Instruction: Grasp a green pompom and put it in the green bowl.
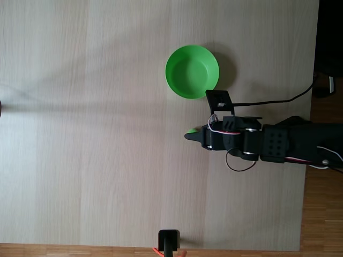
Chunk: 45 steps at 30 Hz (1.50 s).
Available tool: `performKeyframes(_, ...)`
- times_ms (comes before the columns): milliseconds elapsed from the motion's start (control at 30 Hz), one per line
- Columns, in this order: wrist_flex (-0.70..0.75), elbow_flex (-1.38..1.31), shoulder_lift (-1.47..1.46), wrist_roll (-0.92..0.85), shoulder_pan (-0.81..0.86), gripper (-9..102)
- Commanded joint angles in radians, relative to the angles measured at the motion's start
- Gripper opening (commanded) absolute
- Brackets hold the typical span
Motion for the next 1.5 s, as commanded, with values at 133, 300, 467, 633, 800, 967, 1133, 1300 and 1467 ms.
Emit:
performKeyframes(133,-0.012,-0.089,-0.066,-0.003,0.02,29)
performKeyframes(300,-0.012,-0.133,-0.13,-0.005,0.044,29)
performKeyframes(467,-0.012,-0.16,-0.173,-0.005,0.04,29)
performKeyframes(633,-0.012,-0.163,-0.213,-0.005,0.032,29)
performKeyframes(800,-0.012,-0.163,-0.241,-0.005,0.032,29)
performKeyframes(967,-0.012,-0.163,-0.265,-0.005,0.032,29)
performKeyframes(1133,-0.012,-0.163,-0.295,-0.005,0.032,29)
performKeyframes(1300,-0.012,-0.161,-0.298,-0.006,0.015,29)
performKeyframes(1467,-0.012,-0.149,-0.296,-0.015,-0.018,29)
